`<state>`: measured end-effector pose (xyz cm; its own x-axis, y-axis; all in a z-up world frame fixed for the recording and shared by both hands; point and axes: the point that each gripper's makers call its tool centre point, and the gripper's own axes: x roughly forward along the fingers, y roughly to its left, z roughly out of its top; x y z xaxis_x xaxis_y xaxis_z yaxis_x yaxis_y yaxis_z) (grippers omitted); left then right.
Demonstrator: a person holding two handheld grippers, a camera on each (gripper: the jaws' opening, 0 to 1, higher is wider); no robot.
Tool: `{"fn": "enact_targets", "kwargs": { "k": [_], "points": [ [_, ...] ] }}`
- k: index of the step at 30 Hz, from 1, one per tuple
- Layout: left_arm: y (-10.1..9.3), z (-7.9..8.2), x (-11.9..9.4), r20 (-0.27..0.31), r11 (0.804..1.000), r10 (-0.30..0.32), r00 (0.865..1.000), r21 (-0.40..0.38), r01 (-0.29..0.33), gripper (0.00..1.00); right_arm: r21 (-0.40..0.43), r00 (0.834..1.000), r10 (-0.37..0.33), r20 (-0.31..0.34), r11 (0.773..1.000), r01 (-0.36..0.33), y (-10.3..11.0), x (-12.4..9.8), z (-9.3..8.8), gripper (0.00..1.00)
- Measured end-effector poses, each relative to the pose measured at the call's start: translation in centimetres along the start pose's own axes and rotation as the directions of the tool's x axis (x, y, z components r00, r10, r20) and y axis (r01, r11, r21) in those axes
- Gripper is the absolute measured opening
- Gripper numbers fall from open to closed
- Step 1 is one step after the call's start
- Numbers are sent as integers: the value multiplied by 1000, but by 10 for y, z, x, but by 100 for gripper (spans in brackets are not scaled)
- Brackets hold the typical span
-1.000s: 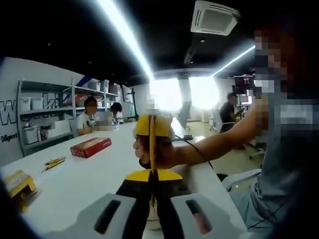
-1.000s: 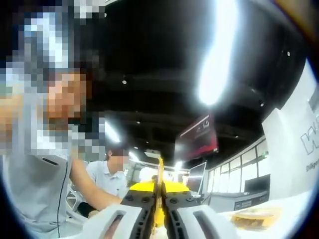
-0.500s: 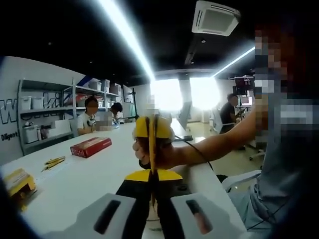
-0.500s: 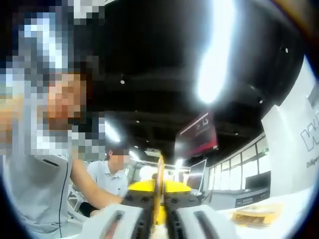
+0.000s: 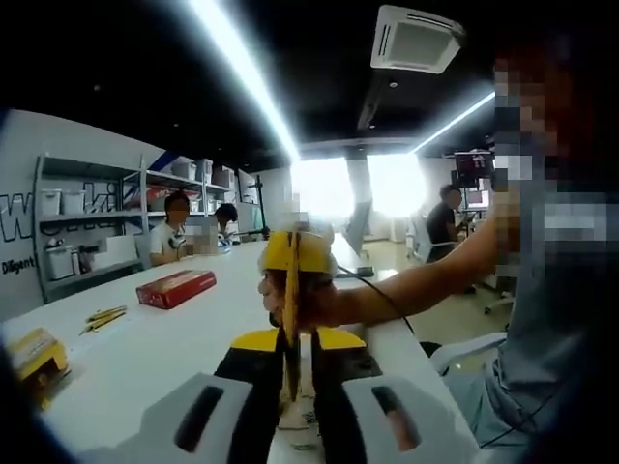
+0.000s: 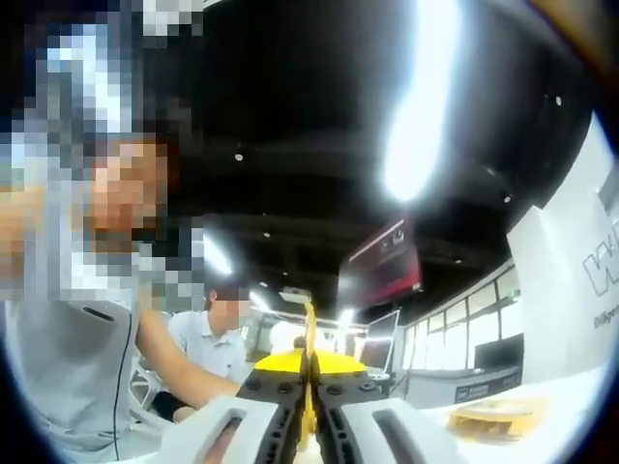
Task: Tear open the coffee pouch, take out the coffee, and pour the coffee from the pouch into the cup
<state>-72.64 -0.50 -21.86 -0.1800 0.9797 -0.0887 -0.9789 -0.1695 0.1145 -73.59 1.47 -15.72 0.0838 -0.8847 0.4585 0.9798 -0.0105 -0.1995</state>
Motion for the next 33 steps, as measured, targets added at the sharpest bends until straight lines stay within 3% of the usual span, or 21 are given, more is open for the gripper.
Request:
{"fn": "enact_targets", "kwargs": {
  "k": [3,4,6,8,9,10,11,13,16,18,19,20,21,23,25,26,28,29,31,33],
  "points": [
    [0,-1,2,-5,1000,4,1000,-1,-4,4,3,1000,-11,6,1000,11,-2,1,0,15],
    [0,-1,2,-2,1000,4,1000,1,-4,4,4,1000,-10,1,1000,10,-2,1,-1,7],
    [0,0,2,3,1000,2,1000,-4,-2,7,2,1000,8,-1,1000,-8,3,1,0,3],
    [-1,6,1,50,1000,-5,999,-4,5,20,9,1000,10,-8,1000,-10,3,0,-1,3],
    [-1,6,1,45,1000,-7,999,-24,9,19,13,1000,10,-7,1000,-10,2,0,-1,3],
    [-1,4,0,35,1000,-4,999,-18,5,8,15,1000,7,-4,1000,-7,1,-1,-1,4],
    [-1,4,0,26,1000,9,1000,7,-9,4,11,1000,4,-1,1000,-4,0,-1,-1,7],
    [-1,3,0,12,1000,2,1000,-5,-2,4,9,1000,-5,4,1000,5,-2,-1,-1,13],
    [-2,5,0,19,1000,1,1000,6,-1,6,0,1000,4,-7,1000,-4,0,-2,-1,3],
    [0,6,0,37,1000,6,999,13,-6,17,-2,1000,3,-9,1000,-3,0,-3,-1,3],
    [-2,6,1,39,1000,-7,999,-19,8,18,-5,1000,-2,-10,1000,2,-1,-4,-1,3],
    [-2,2,1,18,1000,-8,1000,-9,9,9,-3,1000,-4,-4,1000,4,-1,-5,0,3],
    [1,0,1,11,1000,19,1000,18,-19,5,-2,1000,-5,1,1000,5,-2,-5,1,5],
    [2,-2,1,-1,1000,15,1000,-13,-15,4,2,1000,-14,5,1000,14,-3,-4,0,13],
    [1,-1,1,12,1000,11,1000,-17,-11,5,10,1000,-10,-4,1000,10,-1,-3,-2,12],
    [2,0,1,17,1000,9,1000,-18,-9,7,8,1000,-13,-7,1000,13,-1,-4,-2,5],
    [2,5,1,50,1000,12,999,-19,-11,20,3,1000,-12,-9,1000,12,1,-4,-1,3],
    [0,5,1,53,1000,0,999,-31,1,19,1,1000,-15,-11,1000,15,0,-4,-1,3],
    [6,-1,0,9,999,35,999,15,-35,5,6,1000,-12,-2,1000,12,0,-4,0,4],
    [2,2,0,21,1000,9,1000,-30,-8,4,27,1000,-16,16,999,16,-2,-3,1,15]
  ]
}}
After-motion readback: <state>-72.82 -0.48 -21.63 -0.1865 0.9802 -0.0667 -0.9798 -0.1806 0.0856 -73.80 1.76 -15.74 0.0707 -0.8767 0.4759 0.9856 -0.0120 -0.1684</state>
